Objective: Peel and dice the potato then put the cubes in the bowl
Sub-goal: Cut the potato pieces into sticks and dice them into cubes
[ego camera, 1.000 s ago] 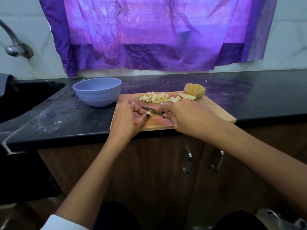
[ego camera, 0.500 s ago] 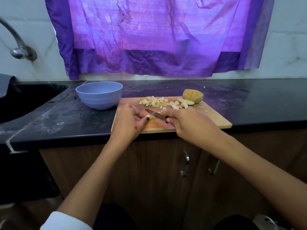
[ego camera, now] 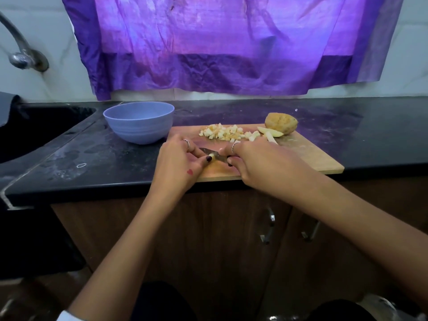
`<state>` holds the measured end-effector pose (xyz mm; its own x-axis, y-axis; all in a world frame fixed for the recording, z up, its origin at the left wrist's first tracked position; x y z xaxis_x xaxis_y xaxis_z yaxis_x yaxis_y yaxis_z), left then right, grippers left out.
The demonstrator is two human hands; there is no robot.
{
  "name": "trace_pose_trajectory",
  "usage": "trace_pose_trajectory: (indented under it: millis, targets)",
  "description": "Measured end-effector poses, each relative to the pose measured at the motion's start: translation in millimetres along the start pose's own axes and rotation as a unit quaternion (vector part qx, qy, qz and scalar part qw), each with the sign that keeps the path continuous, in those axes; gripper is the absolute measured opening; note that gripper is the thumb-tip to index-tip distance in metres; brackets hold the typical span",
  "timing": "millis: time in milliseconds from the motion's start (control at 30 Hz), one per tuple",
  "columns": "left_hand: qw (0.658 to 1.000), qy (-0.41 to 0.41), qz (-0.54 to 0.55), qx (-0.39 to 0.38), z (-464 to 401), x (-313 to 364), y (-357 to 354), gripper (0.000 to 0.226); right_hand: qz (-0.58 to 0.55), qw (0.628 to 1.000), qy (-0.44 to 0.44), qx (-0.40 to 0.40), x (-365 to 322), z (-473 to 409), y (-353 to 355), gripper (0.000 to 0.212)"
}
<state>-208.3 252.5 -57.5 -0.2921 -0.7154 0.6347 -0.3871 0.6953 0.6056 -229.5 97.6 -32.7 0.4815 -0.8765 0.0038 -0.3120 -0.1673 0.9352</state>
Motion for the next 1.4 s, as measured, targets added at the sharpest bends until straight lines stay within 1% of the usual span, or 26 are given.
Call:
trace_pose_trajectory:
  millis: [100,233,300,400,500,633,800,933,1033,1100,1133,1400]
  targets:
    - [1.000,0.002,-0.008,0.010,-1.4,-0.9,-2.5,0.012,0.016,1.000,-0.004,0.002,-0.6,7.3,-4.4,0.034]
    - [0.999,-0.012,-0.030,0.029,-1.9,-2.4,-3.0,0.017,0.015,0.999,-0.032,-0.006,6.1,20.5,2.9,0.033]
    - [0.999,-0.015,-0.032,0.023,-0.6,-0.8,-1.2,0.018,0.013,0.999,-0.044,0.022,9.0,22.4,5.8,0.033]
    - [0.999,-0.007,-0.031,0.003,0.0,-1.0,-0.1,0.017,-0.028,0.997,-0.047,0.061,6.4,21.5,4.4,0.035]
    - [1.000,-0.004,-0.023,-0.003,0.3,-0.2,0.6,0.012,-0.027,0.998,-0.033,0.053,-0.7,19.7,1.5,0.033]
    - [1.000,-0.006,-0.015,0.008,1.3,0.9,0.8,0.007,-0.022,0.998,-0.033,0.049,-1.8,15.6,2.6,0.030]
    - [0.999,-0.014,-0.031,0.019,-0.7,-0.6,-0.6,0.011,-0.046,0.999,-0.023,0.011,-1.6,5.5,-5.3,0.027]
    - [0.999,-0.016,-0.034,0.021,-0.6,-1.6,-1.8,0.011,-0.029,0.999,-0.026,0.011,0.3,5.5,-7.0,0.030]
    - [0.999,-0.012,-0.033,0.014,-1.4,-2.1,-1.6,0.012,-0.001,0.997,-0.045,0.060,0.3,12.2,-0.7,0.031]
    - [0.999,-0.010,-0.031,0.012,-2.2,-1.9,-1.2,0.012,-0.020,0.994,-0.052,0.095,-0.8,15.3,1.4,0.033]
    - [0.999,-0.010,-0.029,0.011,-2.0,-1.9,-0.9,0.011,-0.036,0.993,-0.051,0.097,-1.5,15.4,0.7,0.034]
    - [0.999,-0.022,-0.028,0.013,-3.3,-7.2,-4.0,0.006,-0.015,0.998,-0.023,0.054,-4.7,7.1,-7.5,0.030]
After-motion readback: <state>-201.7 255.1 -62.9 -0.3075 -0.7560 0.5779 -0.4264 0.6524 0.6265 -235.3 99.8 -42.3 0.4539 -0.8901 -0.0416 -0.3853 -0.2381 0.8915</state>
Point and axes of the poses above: each hand's wrist, its own z-axis away from the middle knuckle, its own y-axis out of the back of the hand, x = y × z, the point moved 3 cm from there along -z, towards the middle knuckle, and after that the axes turned 2 degrees about z, right-handed, at the moved point
